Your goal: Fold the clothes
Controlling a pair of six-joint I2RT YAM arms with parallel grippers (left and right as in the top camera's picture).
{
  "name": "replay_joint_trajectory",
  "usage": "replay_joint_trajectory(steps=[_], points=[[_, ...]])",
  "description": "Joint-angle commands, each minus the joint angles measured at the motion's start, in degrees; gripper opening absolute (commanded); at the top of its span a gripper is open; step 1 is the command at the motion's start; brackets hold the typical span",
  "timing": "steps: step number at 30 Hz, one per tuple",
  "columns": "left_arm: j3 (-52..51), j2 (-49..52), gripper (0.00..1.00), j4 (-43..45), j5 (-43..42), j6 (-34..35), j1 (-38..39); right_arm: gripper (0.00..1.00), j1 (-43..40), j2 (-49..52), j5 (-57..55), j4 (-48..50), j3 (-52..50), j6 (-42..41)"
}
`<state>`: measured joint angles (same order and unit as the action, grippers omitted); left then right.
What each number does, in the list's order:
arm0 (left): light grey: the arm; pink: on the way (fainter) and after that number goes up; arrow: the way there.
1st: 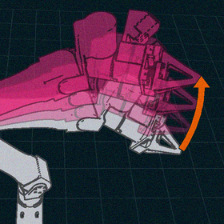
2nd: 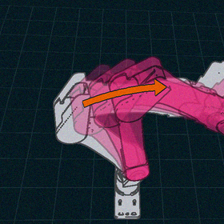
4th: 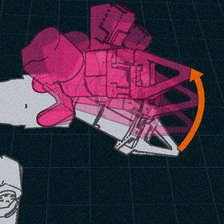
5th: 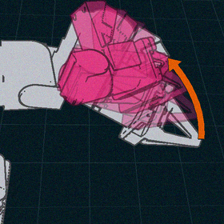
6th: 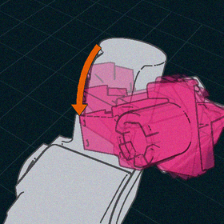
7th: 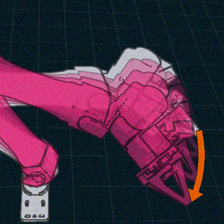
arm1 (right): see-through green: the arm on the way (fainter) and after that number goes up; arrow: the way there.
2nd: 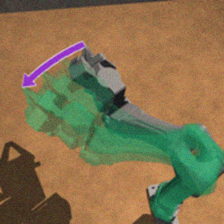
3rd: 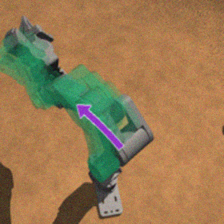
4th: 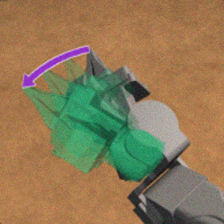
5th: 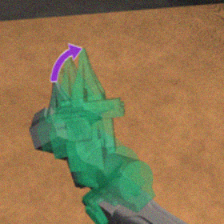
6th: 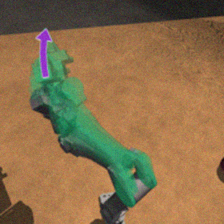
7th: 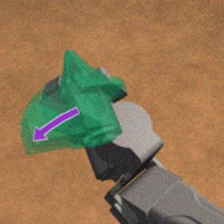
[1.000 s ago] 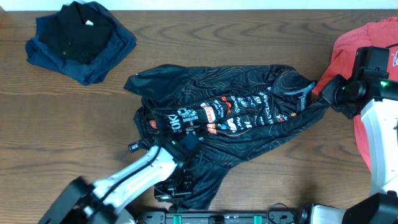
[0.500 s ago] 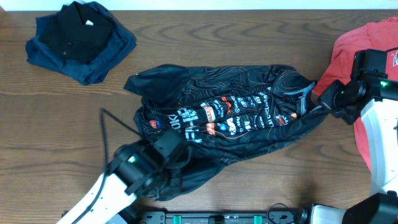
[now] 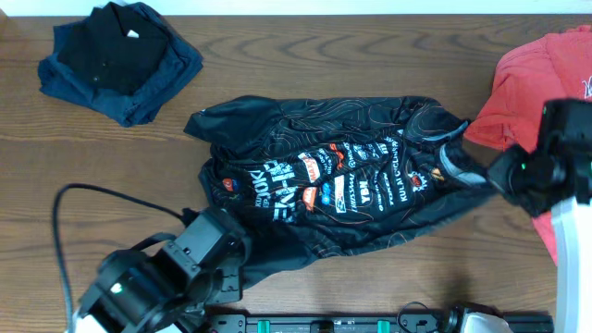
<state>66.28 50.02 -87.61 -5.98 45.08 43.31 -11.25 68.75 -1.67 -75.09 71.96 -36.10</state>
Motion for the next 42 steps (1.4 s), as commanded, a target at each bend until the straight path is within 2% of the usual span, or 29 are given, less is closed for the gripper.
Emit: replay_joint_trajectory(steps=[1,3,15,21,26,29,32,36,42], points=[[4.3,-0.3,0.06,-4.7,6.8,5.9,0.2,0.01,-0.8,-4.0,-5.5,-2.5,0.8,-3.7],[6.6,-0.3,0.06,-9.0,9.5,8.8,0.2,0.01,-0.8,-6.5,-5.6,-4.1,0.8,-3.7],[9.1,-0.7,0.06,-9.2,9.3,9.0,0.2,0.02,-0.8,-17.2,-5.6,-7.5,0.8,-3.7],[14.1,-0.7,0.06,-9.2,12.8,8.2,0.2,0.02,-0.8,-18.4,-5.6,-7.0,0.8,-3.5],[16.4,-0.3,0.06,-6.9,13.8,8.1,0.2,0.01,-0.7,-17.8,-1.7,-4.4,0.8,-0.3],[16.4,1.3,0.06,-4.5,17.2,8.2,0.2,0.02,-0.7,-16.7,0.7,-1.2,0.8,1.7],[16.4,5.7,0.06,-0.8,22.1,7.6,-0.2,0.02,-0.7,-13.5,2.1,2.8,0.8,2.2],[16.4,14.7,0.06,9.3,23.2,1.0,-2.9,0.02,-0.4,-6.3,8.2,10.0,0.8,3.7],[20.0,32.4,0.06,29.5,21.3,-9.7,-14.5,0.02,2.6,6.1,16.2,24.9,5.2,4.4]])
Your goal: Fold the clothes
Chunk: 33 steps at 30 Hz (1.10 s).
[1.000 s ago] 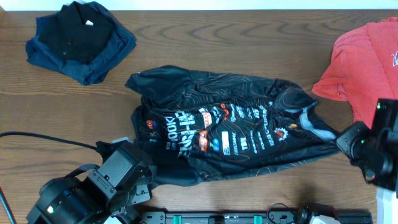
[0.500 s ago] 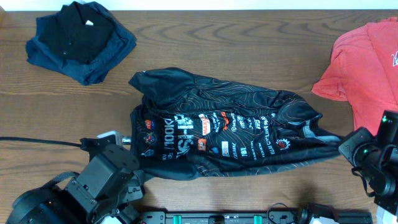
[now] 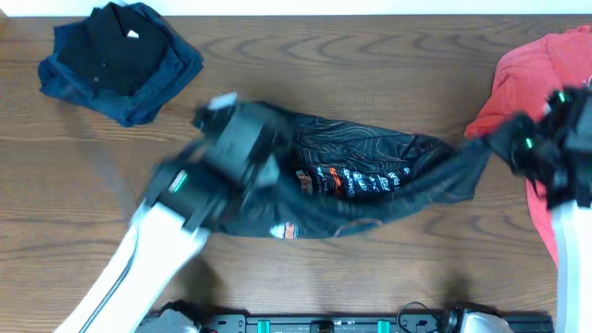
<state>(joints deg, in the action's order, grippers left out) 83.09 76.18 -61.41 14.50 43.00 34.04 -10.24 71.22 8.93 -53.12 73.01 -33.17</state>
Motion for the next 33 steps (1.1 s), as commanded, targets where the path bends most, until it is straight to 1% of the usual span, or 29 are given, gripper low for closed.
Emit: replay_joint_trajectory(steps=[1,3,4,5,6,7,9,10,11,12,15,18,21,26,33], points=[[5.6,9.2,0.06,5.3,-0.5,-8.9,-7.3,0.02,2.1,5.6,6.4,4.5,6.3,1.5],[13.2,15.5,0.06,8.5,-3.0,-13.3,-11.8,0.01,2.8,10.4,7.8,6.6,13.4,2.2],[17.7,18.1,0.06,8.6,-3.2,-15.0,-13.6,0.02,2.9,12.4,8.6,7.2,17.0,3.7],[24.8,21.3,0.06,7.9,-3.1,-17.7,-15.8,0.02,2.9,14.9,8.5,6.9,22.5,5.8],[30.8,23.3,0.06,6.9,-3.1,-19.5,-17.4,0.02,2.3,17.2,7.6,5.2,28.8,7.5],[35.8,24.7,0.06,6.2,-3.1,-20.9,-18.7,0.02,1.8,18.3,6.9,3.9,32.2,7.8],[50.2,27.4,0.06,5.4,-3.1,-23.5,-22.3,0.02,-0.8,21.8,5.9,-0.7,44.9,8.1],[57.6,28.2,0.06,5.7,-3.1,-23.7,-24.3,0.02,-2.9,23.8,6.0,-3.1,52.8,8.2],[61.0,28.4,0.06,6.2,-3.2,-23.7,-25.3,0.02,-3.8,24.6,6.2,-4.0,56.1,8.2],[67.1,28.4,0.06,7.1,-3.8,-23.6,-27.2,0.02,-5.7,25.9,6.1,-5.8,61.9,8.2],[75.6,27.7,0.06,7.0,-5.6,-23.5,-29.9,0.02,-9.0,27.6,6.1,-10.0,71.0,8.6],[77.8,26.9,0.06,3.8,-6.6,-23.5,-30.5,0.02,-9.7,27.7,6.1,-12.6,72.5,10.6],[76.3,27.5,0.06,-3.2,-6.7,-22.4,-30.2,0.01,-8.9,28.8,6.1,-17.0,71.4,11.0],[69.6,31.4,0.06,-14.4,-8.1,-22.2,-30.1,0.02,-7.2,31.6,5.8,-23.2,66.8,12.7],[57.5,38.4,0.06,-24.2,-8.1,-21.9,-30.1,0.01,-6.8,32.9,5.8,-27.9,55.0,12.3]])
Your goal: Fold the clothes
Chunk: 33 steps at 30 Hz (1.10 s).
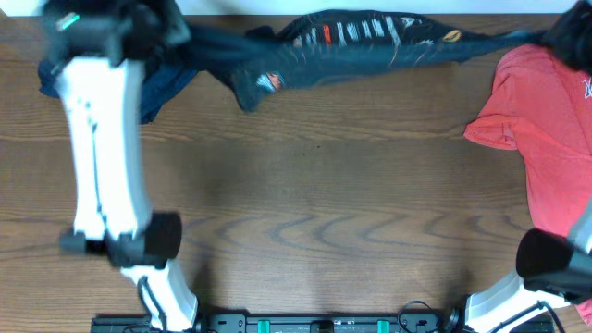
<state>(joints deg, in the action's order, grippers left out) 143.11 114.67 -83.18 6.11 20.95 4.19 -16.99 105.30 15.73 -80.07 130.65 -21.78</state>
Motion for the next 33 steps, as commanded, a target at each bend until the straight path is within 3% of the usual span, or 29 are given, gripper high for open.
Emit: replay_joint_trajectory(steps=[1,6,9,21,33], points=[[-3.7,0.5,0.06,-4.1,0.3,0.9,-0.3,0.01,0.0,-1.1,-1.0,-1.8,-3.6,1.0],[-5.9,0.8,0.06,-13.6,0.2,3.2,-0.3,0.01,-0.1,-1.2,-2.9,-7.9,-6.2,1.1],[-9.1,-1.2,0.06,-13.6,-4.0,1.6,-0.3,0.01,0.1,-1.2,-4.4,-11.7,-7.2,2.4],[-28.6,-13.0,0.06,-13.6,-4.0,1.6,-0.3,0.01,0.3,-4.2,-10.2,-17.2,-10.4,3.2],[-50.5,-28.8,0.06,-13.6,-4.0,2.9,-0.2,0.01,0.3,-17.5,-11.3,-6.5,-37.3,2.5]])
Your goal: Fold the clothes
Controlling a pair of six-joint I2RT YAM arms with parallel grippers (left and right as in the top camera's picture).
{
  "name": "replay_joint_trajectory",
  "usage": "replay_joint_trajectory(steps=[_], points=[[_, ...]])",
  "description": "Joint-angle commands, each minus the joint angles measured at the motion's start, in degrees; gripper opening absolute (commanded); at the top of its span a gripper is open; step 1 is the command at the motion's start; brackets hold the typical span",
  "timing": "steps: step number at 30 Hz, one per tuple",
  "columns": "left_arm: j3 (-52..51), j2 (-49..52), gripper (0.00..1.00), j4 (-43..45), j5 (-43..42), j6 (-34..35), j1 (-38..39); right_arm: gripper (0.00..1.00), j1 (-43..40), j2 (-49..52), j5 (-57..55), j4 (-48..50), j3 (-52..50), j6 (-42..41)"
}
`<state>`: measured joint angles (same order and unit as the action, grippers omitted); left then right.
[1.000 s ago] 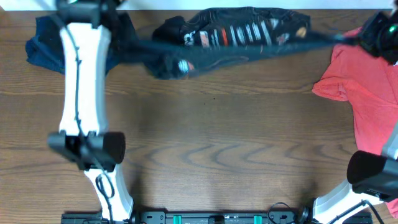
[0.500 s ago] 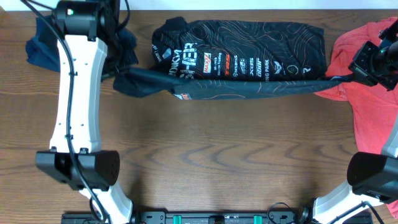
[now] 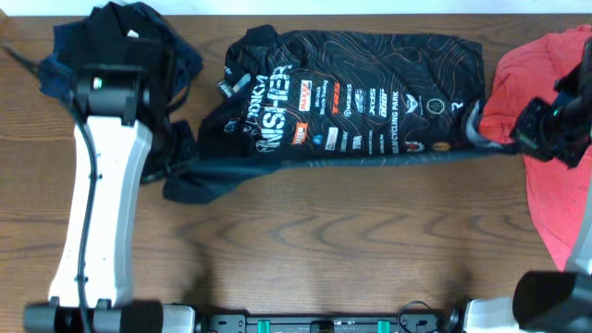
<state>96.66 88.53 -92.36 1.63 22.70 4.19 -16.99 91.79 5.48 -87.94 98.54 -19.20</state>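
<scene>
A black cycling jersey (image 3: pixel 361 92) with white and orange logos lies spread flat across the far middle of the table, print side up. Its near hem is drawn into a taut line from left to right. My left gripper (image 3: pixel 176 141) is at the jersey's left end, dark against dark cloth, shut on that corner; its fingers are hard to make out. A bunched flap (image 3: pixel 190 183) trails below it. My right gripper (image 3: pixel 495 134) is shut on the hem at the jersey's right end.
A pile of dark navy and black clothes (image 3: pixel 69 55) sits at the far left corner, partly under the left arm (image 3: pixel 97 185). A red shirt (image 3: pixel 546 102) lies along the right edge. A black rail (image 3: pixel 324 324) runs along the front edge.
The jersey was stretched in the air along the table's far edge between both grippers. Now it lies spread flat on the far middle, and both grippers are nearer the front, still on its ends.
First the jersey lay crumpled at the table's centre, my left gripper at its near-left corner and the right at its right end. Then it was bunched and lifted between them, then stretched along the far edge. Now it is laid flat, logos up.
</scene>
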Motion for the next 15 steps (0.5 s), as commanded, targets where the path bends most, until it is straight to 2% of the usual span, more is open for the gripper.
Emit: replay_joint_trajectory(steps=[1,8,15], points=[[-5.6,-3.7,0.06,-4.4,0.4,1.8,-0.2,0.01,0.3,-5.4,-1.0,2.4,-7.7,-0.3],[-17.5,-11.9,0.06,-4.4,-0.1,3.1,-0.2,0.01,0.2,-11.2,-1.0,6.8,-20.2,-2.6],[-24.9,-21.4,0.06,-4.4,-6.9,3.1,-0.2,0.01,0.0,-14.8,-1.5,7.6,-24.7,-5.7]])
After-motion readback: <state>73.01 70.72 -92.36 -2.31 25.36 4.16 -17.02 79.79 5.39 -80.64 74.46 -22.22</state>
